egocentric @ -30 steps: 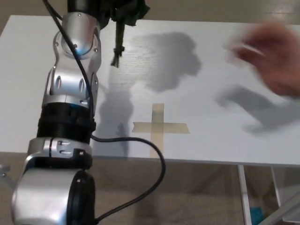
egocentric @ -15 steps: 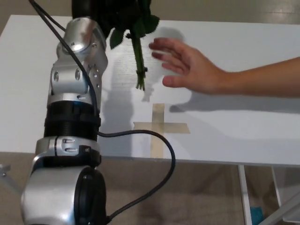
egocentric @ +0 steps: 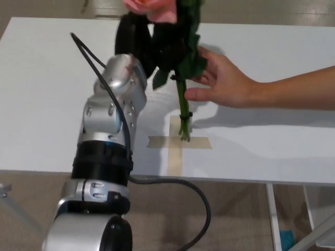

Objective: Use the left hand to pick up the rose and passes it to a human.

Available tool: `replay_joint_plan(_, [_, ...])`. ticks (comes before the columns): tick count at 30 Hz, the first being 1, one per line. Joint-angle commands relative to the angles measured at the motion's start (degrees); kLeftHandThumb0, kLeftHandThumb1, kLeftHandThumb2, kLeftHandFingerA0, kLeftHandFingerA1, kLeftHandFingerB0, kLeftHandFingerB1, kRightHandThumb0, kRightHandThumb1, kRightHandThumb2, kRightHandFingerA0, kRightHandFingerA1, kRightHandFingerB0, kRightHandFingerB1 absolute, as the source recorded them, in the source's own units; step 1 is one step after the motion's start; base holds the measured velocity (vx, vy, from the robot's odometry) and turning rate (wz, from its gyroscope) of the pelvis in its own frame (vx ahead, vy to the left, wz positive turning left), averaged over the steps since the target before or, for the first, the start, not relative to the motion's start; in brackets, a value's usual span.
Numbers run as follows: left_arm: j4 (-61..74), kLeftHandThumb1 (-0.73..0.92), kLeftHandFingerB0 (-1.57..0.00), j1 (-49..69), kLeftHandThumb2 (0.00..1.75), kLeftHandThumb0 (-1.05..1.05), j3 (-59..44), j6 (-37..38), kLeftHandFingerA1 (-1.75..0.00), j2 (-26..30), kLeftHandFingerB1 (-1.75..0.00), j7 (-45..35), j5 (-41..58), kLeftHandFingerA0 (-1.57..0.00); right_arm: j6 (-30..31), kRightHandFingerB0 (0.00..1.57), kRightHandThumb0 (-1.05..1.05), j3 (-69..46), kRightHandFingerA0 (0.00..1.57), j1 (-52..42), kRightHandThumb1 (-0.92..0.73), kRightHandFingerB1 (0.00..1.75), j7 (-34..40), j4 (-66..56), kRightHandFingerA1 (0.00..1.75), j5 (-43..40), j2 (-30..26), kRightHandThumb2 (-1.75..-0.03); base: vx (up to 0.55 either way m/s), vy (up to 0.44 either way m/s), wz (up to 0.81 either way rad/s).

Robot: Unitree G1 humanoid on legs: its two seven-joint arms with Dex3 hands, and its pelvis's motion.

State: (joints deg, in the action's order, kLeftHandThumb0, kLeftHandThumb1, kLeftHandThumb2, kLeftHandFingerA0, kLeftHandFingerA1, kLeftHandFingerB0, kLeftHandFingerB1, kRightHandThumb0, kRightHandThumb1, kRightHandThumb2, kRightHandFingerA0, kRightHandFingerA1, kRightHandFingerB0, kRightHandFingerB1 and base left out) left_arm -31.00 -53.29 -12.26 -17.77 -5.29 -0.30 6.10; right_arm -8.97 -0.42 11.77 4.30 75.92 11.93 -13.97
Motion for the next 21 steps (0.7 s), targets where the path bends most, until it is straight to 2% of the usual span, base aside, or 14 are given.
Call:
replay_joint_plan(1, [0.79, 0.79, -0.84, 2.68, 0.75, -0.15, 2.01, 1.08, -1.43, -3.85, -1.04, 0.13, 1.92, -1.01, 0.43, 0.50, -0.37, 0.30, 0.65, -0.45, -0.59, 0.50, -0.55, -0.08, 0.56, -0.03, -0.05, -0.79, 0.00, 0.000, 0.00])
replay_joint_plan(11, [0.58, 0.78, -0.84, 4.31, 0.75, -0.15, 5.69, 2.07, -1.47, -5.99, -1.01, 1.99, 3.08, -1.01, 0.57, 0.50, -0.37, 0.18, 0.65, 0.08, -0.59, 0.50, -1.13, -0.14, 0.56, -0.27, -0.08, -0.79, 0.00, 0.000, 0.00])
replay_joint_plan(14, [1.16, 0.76, -0.84, 4.49, 0.76, -0.15, 7.20, 2.41, -1.49, -8.12, -1.03, 2.33, 3.79, -0.99, 0.75, 0.50, -0.37, 0.14, 0.64, 0.34, -0.59, 0.50, -1.09, -0.19, 0.55, -0.29, -0.12, -0.79, 0.00, 0.000, 0.00])
replay_joint_plan(21, [1.44, 0.77, -0.82, 4.44, 0.75, -0.14, 8.97, 2.58, -1.46, -9.74, -1.06, 3.48, 4.86, -0.98, 1.02, 0.49, -0.37, 0.25, 0.64, 0.49, -0.59, 0.50, -1.08, -0.03, 0.55, -0.12, -0.15, -0.79, 0.00, 0.000, 0.00])
